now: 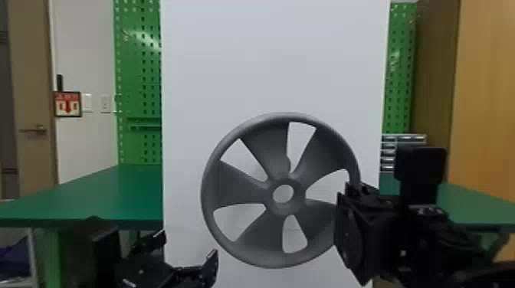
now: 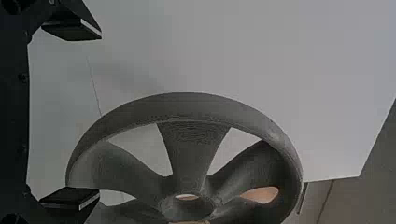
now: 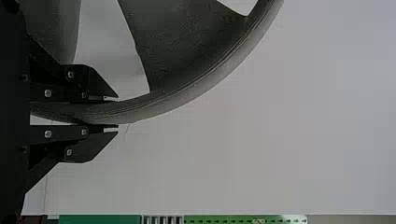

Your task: Hold the wheel and insert it

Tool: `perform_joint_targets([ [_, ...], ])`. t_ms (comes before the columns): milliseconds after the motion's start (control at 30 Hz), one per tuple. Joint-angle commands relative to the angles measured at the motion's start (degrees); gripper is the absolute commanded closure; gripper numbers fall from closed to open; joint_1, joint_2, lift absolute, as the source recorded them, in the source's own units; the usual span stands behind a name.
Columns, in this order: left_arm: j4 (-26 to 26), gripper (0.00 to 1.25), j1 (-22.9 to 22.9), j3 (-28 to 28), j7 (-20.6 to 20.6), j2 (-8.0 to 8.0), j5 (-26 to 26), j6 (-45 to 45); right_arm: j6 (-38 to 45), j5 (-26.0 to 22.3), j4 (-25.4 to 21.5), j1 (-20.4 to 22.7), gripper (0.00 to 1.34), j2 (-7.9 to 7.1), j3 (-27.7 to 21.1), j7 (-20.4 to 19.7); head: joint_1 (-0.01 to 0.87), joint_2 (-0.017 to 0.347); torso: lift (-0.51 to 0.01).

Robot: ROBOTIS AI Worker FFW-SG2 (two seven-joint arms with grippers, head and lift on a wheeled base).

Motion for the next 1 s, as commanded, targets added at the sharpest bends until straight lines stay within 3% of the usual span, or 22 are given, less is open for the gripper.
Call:
perform_joint_targets([
  [0, 0.00, 0.10, 0.02, -0.09, 0.00, 0.08, -0.04, 0.00, 3.34, -0.09, -0.95, -1.63, 1.20, 0.05, 0.46, -0.77, 0.097, 0.015, -0.442],
  [433, 0.17, 0.10, 0.11, -0.18, 0.00, 0.17, -0.13, 0.00, 11.95, -0.35, -3.67, -5.32, 1.20, 0.05, 2.48, -4.72, 0.097, 0.015, -0.442],
  [967, 0.17, 0.10, 0.46, -0.18, 0.00, 0.26, -0.04, 0.00, 17.05, 1.84, -4.55, -9.10, 1.20, 0.05, 5.73, -4.99, 0.097, 0.015, -0.442],
])
